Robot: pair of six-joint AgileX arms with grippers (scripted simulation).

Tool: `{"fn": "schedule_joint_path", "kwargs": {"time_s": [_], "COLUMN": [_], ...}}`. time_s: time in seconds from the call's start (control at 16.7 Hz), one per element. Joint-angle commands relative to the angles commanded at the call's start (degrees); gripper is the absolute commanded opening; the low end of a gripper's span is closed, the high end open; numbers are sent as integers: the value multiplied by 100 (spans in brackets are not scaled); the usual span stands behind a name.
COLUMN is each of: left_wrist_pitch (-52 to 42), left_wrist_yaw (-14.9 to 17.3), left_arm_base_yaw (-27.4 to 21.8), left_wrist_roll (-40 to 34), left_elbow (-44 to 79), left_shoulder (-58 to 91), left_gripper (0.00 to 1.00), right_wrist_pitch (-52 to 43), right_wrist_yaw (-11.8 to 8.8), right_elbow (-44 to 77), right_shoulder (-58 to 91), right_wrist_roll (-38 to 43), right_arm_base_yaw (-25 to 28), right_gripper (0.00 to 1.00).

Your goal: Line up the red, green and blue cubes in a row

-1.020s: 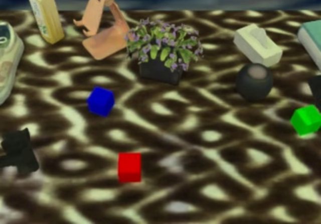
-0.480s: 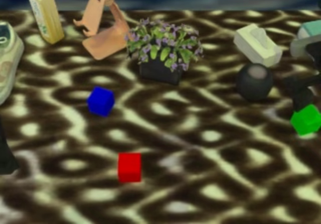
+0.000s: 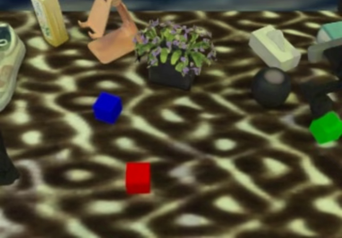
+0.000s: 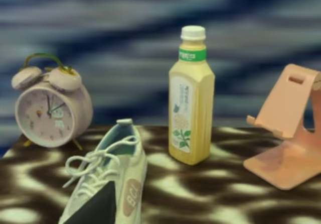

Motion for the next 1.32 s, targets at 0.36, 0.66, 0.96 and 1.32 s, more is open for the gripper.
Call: {"fn": "schedule_joint_path", "kwargs": {"time_s": [0.36,0.66,0.96,1.32], "left_wrist_pitch": [0,0,0,0], "left_wrist_yaw": [0,0,0,0], "left_arm_base_yaw": [0,0,0,0], "left_wrist_roll": [0,0,0,0], "left_elbow": [0,0,0,0], "left_shoulder": [0,0,0,0], "left_gripper": [100,100,100,100], "right_wrist_pitch": [1245,1448,1448,1448], "right_wrist_yaw": [4,5,5,5], "right_elbow": [-618,-735,-735,-735], "right_shoulder": [576,707,707,707], "right_wrist_roll": [19,22,22,22], "right_arm_base_yaw": [22,25,25,25], "right_gripper": [100,100,70,25]}}
